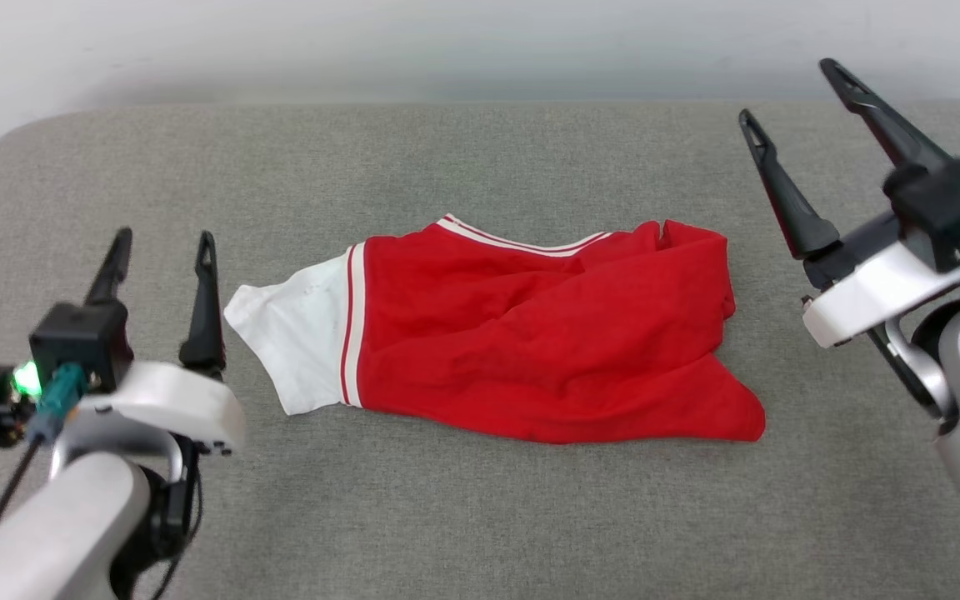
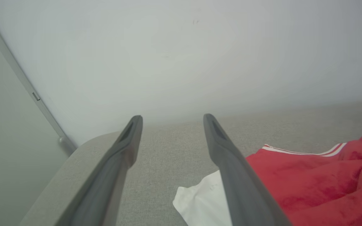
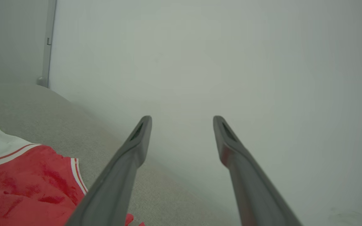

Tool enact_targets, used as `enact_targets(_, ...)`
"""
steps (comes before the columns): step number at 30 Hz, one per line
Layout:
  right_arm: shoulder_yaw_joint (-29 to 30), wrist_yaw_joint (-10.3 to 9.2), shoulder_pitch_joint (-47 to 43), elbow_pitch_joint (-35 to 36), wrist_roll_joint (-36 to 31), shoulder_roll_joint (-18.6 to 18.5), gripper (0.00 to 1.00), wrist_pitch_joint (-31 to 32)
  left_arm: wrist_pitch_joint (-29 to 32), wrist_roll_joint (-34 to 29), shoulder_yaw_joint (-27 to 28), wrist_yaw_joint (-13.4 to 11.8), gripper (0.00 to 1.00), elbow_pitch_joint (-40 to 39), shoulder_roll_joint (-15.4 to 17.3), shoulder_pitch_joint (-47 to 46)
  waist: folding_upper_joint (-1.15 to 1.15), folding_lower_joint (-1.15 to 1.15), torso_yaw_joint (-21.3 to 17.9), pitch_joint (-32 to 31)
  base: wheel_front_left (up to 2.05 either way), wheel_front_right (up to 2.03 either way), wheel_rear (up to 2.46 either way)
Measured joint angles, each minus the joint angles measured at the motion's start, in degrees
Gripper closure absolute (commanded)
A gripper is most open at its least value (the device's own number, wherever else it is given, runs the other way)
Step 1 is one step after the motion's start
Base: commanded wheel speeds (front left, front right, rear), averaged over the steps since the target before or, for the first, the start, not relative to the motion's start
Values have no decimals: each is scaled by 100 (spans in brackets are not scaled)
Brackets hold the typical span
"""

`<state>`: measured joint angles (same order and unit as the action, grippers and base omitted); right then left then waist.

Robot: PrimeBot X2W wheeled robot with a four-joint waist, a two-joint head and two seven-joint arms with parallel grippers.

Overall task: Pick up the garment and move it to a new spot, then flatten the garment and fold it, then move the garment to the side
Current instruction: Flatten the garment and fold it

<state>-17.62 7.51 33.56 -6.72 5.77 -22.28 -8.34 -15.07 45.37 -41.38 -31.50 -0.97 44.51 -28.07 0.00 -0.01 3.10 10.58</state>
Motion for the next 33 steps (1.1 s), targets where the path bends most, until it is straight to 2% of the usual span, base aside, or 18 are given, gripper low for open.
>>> enact_targets(5, -1201, 0, 659, -196, 1072, -849, 0, 1503, 0, -677, 810, -182, 0, -313, -490, 865, 0, 0, 48, 5, 0, 0, 0)
enact_targets(9, -2279, 0, 1129, -126, 2067, -1508, 0, 2889, 0, -1209, 1393, -227, 0, -569, -1012, 1552, 0, 0, 96, 79, 0, 0, 0)
enact_targets(12, -3039, 0, 1527, 30, 2752, -1925, 0, 3711, 0, -1501, 1696, -105, 0, -664, -1390, 1926, 0, 0, 152, 183, 0, 0, 0)
enact_targets(15, -3687, 0, 1941, 90, 3312, -2253, 0, 4434, 0, -1833, 1889, 135, 0, -689, -1742, 2074, 0, 0, 228, 315, 0, 0, 0)
enact_targets(20, -4380, 0, 2457, -103, 4078, -2248, 0, 5005, 0, -2379, 2224, 456, 0, -706, -2299, 2069, 0, 0, 386, 570, 0, 0, 0)
enact_targets(25, -5065, 0, 2638, -513, 4380, -1983, 0, 5102, 0, -2787, 2550, 764, 0, -699, -2789, 2068, 0, 1, 547, 829, 0, 0, 0)
enact_targets(33, -5349, -3, 2420, -1026, 4676, -1800, 0, 5022, 0, -3306, 2981, 1177, 0, -600, -3416, 2189, 0, 0, 735, 1000, 0, 0, 0)
